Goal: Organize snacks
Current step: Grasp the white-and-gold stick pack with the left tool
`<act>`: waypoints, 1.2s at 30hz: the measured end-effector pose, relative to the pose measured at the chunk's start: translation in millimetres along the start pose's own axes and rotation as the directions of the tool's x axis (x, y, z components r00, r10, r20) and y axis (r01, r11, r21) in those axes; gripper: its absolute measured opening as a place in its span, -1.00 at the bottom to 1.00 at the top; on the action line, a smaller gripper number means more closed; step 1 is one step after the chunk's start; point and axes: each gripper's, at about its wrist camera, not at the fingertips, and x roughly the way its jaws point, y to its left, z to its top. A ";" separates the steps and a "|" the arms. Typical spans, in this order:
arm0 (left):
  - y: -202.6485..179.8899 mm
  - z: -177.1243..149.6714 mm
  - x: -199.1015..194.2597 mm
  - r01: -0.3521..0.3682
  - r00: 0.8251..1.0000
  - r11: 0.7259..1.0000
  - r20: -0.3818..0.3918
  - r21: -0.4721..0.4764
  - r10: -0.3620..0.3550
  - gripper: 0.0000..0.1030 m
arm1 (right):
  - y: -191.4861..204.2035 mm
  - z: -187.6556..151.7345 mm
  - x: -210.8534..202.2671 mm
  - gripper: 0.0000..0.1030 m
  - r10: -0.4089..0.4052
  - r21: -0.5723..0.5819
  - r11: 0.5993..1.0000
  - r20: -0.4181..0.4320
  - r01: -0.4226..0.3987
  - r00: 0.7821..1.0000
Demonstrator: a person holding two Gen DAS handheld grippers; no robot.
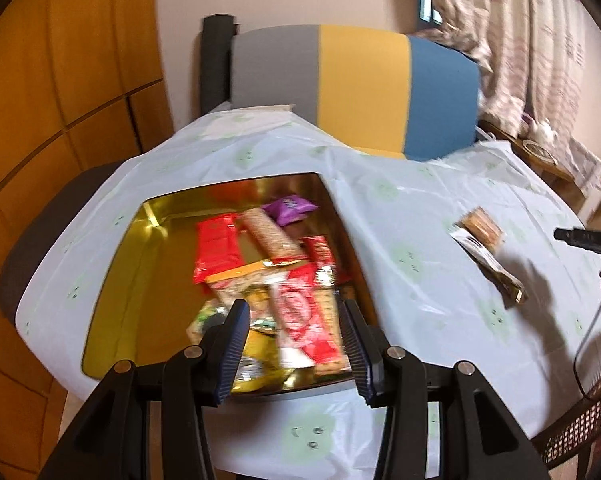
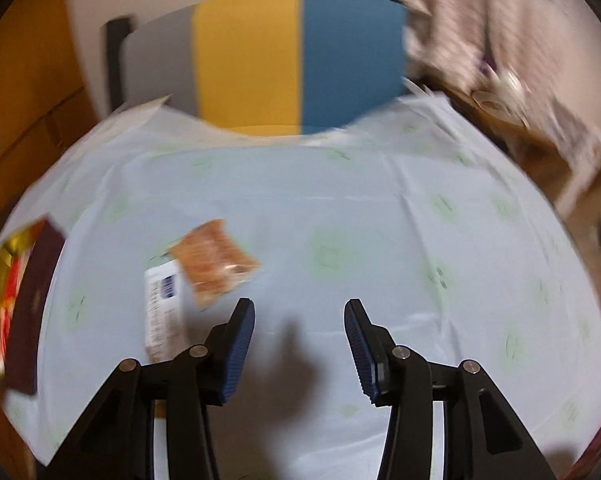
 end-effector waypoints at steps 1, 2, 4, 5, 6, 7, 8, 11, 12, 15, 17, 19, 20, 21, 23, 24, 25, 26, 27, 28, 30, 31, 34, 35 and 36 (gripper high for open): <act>-7.6 1.8 0.8 0.007 1.000 1.000 -0.004 0.019 -0.007 -0.10 | -10.1 2.2 3.5 -0.07 -0.008 0.051 0.999 -0.022 0.009 1.000; -13.9 3.9 1.6 0.014 1.000 0.999 -0.006 0.034 -0.013 -0.10 | -17.1 4.5 3.5 -0.07 -0.009 0.087 0.996 -0.018 0.011 1.000; -31.3 10.0 3.5 0.050 0.999 0.996 -0.012 0.072 -0.049 -0.10 | -25.3 7.2 2.2 -0.07 0.005 0.135 0.991 -0.006 -0.005 1.000; -38.1 12.1 4.0 0.067 0.998 0.994 -0.016 0.084 -0.066 -0.10 | -27.9 7.2 1.6 -0.04 0.011 0.156 0.988 -0.006 -0.010 1.000; -48.2 15.4 6.5 0.098 0.995 0.990 -0.027 0.099 -0.096 -0.10 | -29.6 7.3 1.0 -0.02 0.014 0.170 0.985 -0.008 -0.012 1.000; -57.2 18.0 9.9 0.130 0.991 0.986 -0.042 0.109 -0.126 -0.10 | -30.8 7.4 0.0 0.02 0.016 0.176 0.984 -0.006 -0.014 1.000; -65.0 19.7 14.2 0.154 0.987 0.981 -0.059 0.114 -0.148 -0.10 | -28.8 6.7 -2.1 0.04 0.016 0.179 0.984 -0.003 -0.015 1.000; -91.2 26.0 37.1 0.257 0.956 0.962 -0.166 0.087 -0.240 -0.10 | -29.2 7.5 -7.4 0.06 0.027 0.190 0.981 0.013 -0.029 1.000; -98.0 27.7 43.5 0.277 0.947 0.958 -0.190 0.075 -0.260 -0.10 | -28.6 7.2 -7.2 0.09 0.031 0.194 0.980 0.015 -0.033 0.999; -128.0 35.3 61.9 0.309 0.929 0.948 -0.236 0.071 -0.285 -0.10 | -30.3 7.2 -7.2 0.12 0.072 0.224 0.972 0.019 -0.074 0.997; -149.9 41.2 74.8 0.340 0.912 0.939 -0.264 0.056 -0.314 -0.10 | -33.5 6.5 -9.3 0.18 0.087 0.249 0.964 0.028 -0.092 0.996; -169.2 44.0 86.3 0.360 0.897 0.931 -0.295 0.054 -0.330 -0.10 | -35.3 7.0 -11.9 0.19 0.074 0.257 0.963 0.038 -0.081 0.997; -182.3 45.3 93.6 0.361 0.893 0.931 -0.309 0.058 -0.327 -0.10 | -35.9 7.2 -13.0 0.19 0.076 0.260 0.962 0.043 -0.085 0.996; -189.6 45.7 97.7 0.370 0.888 0.927 -0.316 0.061 -0.334 -0.10 | -36.2 7.2 -13.5 0.20 0.081 0.262 0.961 0.046 -0.090 0.996; -205.9 46.5 109.7 0.380 0.877 0.923 -0.343 0.064 -0.338 -0.07 | -36.1 7.1 -14.6 0.21 0.089 0.262 0.960 0.050 -0.099 0.995; -215.2 46.7 118.4 0.380 0.869 0.923 -0.364 0.053 -0.336 -0.07 | -35.1 7.2 -15.0 0.21 0.091 0.259 0.960 0.051 -0.101 0.995; -222.3 47.3 126.2 0.381 0.861 0.923 -0.379 0.042 -0.339 -0.07 | -35.5 7.2 -14.9 0.22 0.093 0.258 0.961 0.053 -0.104 0.994; -229.5 48.0 134.5 0.372 0.857 0.928 -0.395 0.031 -0.330 -0.07 | -35.4 7.3 -15.0 0.22 0.099 0.257 0.960 0.055 -0.110 0.994; -233.1 48.5 138.9 0.366 0.855 0.930 -0.403 0.025 -0.326 -0.07 | -34.9 7.5 -15.2 0.23 0.107 0.257 0.959 0.056 -0.118 0.993; -239.3 49.6 144.5 0.366 0.852 0.930 -0.407 0.015 -0.329 -0.06 | -34.9 7.6 -15.3 0.24 0.112 0.257 0.959 0.056 -0.123 0.992; -249.0 51.3 153.8 0.350 0.855 0.937 -0.414 0.016 -0.313 0.01 | -34.7 7.6 -15.5 0.26 0.120 0.257 0.958 0.057 -0.130 0.991; -254.3 51.9 159.0 0.337 0.857 0.941 -0.419 0.017 -0.299 0.02 | -34.8 7.4 -15.7 0.26 0.124 0.258 0.957 0.058 -0.135 0.991; -264.6 55.1 168.9 0.302 0.868 0.953 -0.421 0.024 -0.264 0.02 | -33.6 8.0 -15.8 0.28 0.135 0.255 0.956 0.059 -0.146 0.989; -268.4 56.0 172.2 0.298 0.871 0.954 -0.420 0.035 -0.256 0.02 | -33.0 8.3 -15.7 0.28 0.139 0.253 0.956 0.059 -0.150 0.989; -271.0 56.1 175.2 0.293 0.873 0.955 -0.422 0.049 -0.246 0.03 | -32.3 8.4 -15.8 0.28 0.144 0.250 0.956 0.059 -0.154 0.988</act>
